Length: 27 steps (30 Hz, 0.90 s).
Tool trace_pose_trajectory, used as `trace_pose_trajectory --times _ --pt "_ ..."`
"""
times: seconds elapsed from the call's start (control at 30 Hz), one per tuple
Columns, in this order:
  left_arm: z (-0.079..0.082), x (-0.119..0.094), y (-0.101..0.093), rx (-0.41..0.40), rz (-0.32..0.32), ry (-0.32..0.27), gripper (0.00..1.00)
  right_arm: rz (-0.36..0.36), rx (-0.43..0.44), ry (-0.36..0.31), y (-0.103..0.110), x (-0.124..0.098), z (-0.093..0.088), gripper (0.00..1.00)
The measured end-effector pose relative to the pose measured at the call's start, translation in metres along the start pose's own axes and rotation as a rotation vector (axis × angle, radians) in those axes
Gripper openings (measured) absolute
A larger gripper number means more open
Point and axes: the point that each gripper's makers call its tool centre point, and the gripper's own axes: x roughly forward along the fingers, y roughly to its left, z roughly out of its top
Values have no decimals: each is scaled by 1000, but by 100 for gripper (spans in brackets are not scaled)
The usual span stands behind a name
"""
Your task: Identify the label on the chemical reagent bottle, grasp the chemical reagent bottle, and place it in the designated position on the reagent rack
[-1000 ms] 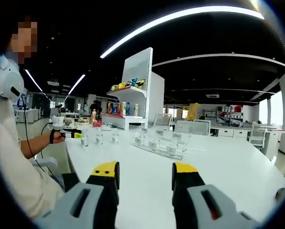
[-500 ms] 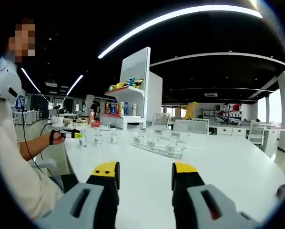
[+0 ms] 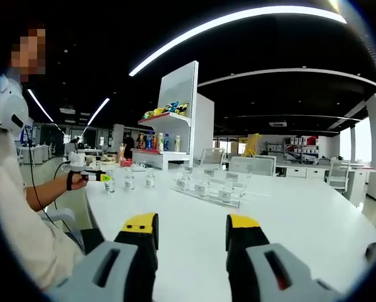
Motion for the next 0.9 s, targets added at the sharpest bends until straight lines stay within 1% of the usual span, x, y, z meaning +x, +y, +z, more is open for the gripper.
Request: trace_pose_trajectory --times 0.3,0.4,0.9 --pt "1 4 -2 10 -1 -1 30 -5 8 -2 -1 -1 -1 43" --pt "2 4 -2 16 3 -5 25 -6 9 -2 -2 -1 -1 43" --pt "1 3 -1 23 7 -1 24 -10 17 -1 -2 -2 -4 43"
